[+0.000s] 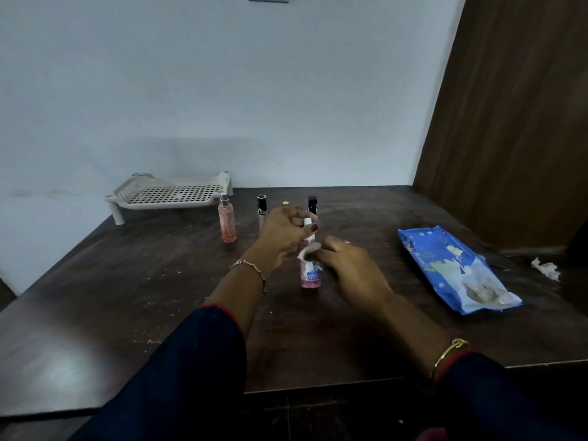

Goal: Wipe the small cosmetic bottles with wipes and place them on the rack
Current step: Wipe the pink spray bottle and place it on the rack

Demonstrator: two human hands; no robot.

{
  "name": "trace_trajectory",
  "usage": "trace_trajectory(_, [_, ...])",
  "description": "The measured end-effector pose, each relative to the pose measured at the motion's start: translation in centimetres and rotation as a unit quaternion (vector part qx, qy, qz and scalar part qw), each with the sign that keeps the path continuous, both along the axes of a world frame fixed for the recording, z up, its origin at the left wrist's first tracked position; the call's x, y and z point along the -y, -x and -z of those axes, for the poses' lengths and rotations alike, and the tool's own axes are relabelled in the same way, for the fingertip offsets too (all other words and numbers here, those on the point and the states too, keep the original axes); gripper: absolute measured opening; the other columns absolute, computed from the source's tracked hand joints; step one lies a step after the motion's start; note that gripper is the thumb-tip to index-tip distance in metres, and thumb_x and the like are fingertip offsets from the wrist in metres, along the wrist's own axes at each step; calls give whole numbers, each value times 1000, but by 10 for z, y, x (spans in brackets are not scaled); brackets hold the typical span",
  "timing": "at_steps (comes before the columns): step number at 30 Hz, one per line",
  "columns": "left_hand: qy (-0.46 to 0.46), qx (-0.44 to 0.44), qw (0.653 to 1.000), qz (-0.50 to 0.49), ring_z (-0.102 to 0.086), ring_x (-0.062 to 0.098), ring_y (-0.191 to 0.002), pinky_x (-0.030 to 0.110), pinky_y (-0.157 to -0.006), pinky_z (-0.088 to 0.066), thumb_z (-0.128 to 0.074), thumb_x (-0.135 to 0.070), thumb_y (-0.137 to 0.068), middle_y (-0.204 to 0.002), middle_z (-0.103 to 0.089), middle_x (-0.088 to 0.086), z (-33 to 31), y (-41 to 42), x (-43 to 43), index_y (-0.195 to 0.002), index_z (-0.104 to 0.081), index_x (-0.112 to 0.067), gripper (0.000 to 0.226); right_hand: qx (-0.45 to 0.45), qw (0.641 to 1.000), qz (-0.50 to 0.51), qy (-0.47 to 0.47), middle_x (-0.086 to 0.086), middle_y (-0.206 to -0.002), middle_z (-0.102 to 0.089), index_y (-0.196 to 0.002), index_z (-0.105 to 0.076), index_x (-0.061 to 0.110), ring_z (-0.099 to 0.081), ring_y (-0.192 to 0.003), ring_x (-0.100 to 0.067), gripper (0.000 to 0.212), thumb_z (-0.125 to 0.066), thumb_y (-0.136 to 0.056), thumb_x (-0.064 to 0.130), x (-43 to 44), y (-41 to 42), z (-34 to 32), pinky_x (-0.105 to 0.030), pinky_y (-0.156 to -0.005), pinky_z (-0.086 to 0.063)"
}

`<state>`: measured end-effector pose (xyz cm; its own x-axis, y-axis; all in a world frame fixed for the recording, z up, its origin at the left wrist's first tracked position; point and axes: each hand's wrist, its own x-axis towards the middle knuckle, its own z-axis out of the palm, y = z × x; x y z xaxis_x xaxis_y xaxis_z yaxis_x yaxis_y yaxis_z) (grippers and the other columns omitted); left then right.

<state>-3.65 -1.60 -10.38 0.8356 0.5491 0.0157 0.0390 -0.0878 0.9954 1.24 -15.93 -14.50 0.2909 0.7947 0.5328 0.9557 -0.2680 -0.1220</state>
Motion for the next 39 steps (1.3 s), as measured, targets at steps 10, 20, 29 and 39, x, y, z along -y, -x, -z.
trace_trajectory(10, [8,-3,1000,-12,-62,15,-74,33,-70,-56,-63,5,-82,-81,-62,9,0,7,-9,-110,-61,7,28,-35,993,-84,77,3,-102,-65,-95,-69,22,-62,-90,-15,20,-63,-81,10,13,2,5,-18,-74,-43])
trace_trajectory(20, [-7,-7,1000,-14,-64,15,-83,23,-64,-56,-60,3,-86,-99,-68,11,2,15,-18,-106,-64,-2,21,-80,997,-12,-14,-1,-98,-63,-104,-70,21,-59,-89,-19,28,-60,-82,6,-23,-3,0,-36,-71,-51])
trace_trajectory(29, [29,-9,999,18,-60,6,-75,24,-63,-55,-54,3,-89,-85,-65,-1,0,17,-18,-104,-62,-5,18,-89,992,-71,55,6,-112,-67,-101,-73,23,-62,-100,-11,29,-61,-77,11,-4,11,4,-19,-82,-48])
trace_trajectory(39, [-47,-36,998,19,-49,10,-65,11,-50,-47,-48,14,-87,-72,-54,4,-9,14,-14,-100,-59,8,19,-152,986,-14,-68,20,-69,-45,-63,-56,35,-47,-66,9,42,-67,-76,-3,-7,-4,-23,-6,-58,-34])
